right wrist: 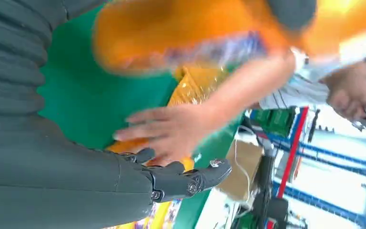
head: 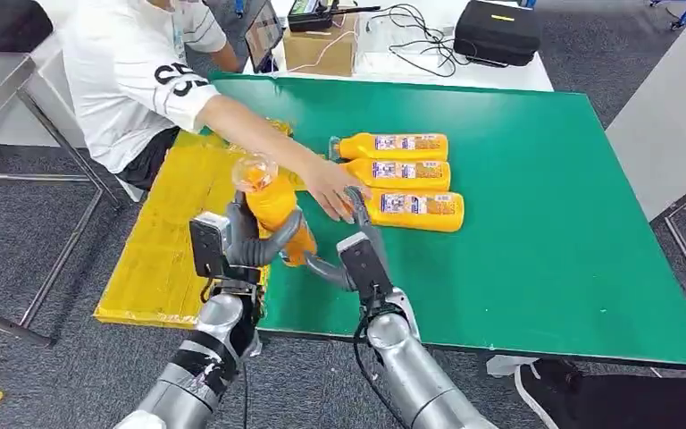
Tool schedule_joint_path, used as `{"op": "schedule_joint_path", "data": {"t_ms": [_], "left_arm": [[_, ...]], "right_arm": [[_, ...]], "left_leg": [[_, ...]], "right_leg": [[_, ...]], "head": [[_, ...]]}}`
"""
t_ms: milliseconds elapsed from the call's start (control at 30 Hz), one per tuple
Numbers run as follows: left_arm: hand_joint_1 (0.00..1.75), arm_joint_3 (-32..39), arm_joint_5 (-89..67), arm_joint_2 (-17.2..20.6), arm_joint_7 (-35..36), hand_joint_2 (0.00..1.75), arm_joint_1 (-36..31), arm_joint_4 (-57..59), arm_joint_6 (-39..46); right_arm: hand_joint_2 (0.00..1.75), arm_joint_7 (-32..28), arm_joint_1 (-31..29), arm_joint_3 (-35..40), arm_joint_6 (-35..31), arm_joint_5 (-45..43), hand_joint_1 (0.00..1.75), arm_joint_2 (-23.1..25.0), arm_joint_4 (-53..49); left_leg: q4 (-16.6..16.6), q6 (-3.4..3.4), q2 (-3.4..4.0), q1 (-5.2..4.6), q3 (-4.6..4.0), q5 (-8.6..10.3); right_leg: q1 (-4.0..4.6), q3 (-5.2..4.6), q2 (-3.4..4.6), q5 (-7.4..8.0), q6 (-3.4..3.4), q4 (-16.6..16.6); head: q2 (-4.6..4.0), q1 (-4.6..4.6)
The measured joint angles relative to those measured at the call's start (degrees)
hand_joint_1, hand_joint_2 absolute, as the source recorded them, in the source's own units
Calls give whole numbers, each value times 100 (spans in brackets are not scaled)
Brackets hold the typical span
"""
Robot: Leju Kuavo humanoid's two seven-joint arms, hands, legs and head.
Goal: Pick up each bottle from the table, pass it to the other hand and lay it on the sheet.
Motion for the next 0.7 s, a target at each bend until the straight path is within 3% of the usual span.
{"op": "schedule_joint_path", "data": {"t_ms": [233, 433, 700], "left_arm": [[175, 267, -1386, 515, -70, 175, -238, 11, 810], [175, 214, -3506, 925, 534, 175, -677, 746, 1311], [175, -249, -5068, 1361, 1003, 175, -1120, 2270, 974]], "right_arm": [[175, -90, 103, -282, 118, -243, 0, -87, -496], [175, -135, 105, -444, 258, -400, 0, -107, -725], [175, -168, 74, -518, 487, -430, 0, -109, -734]], "left_leg": [[0, -1, 0, 0, 0, 1], [0, 0, -1, 0, 0, 2], [0, 0, 6, 1, 0, 2]], "right_leg": [[0, -1, 0, 0, 0, 1], [-1, 0, 0, 0, 0, 1], [0, -4, 1, 1, 0, 3]], "head": [[-2, 2], [-2, 4], [0, 2]]}}
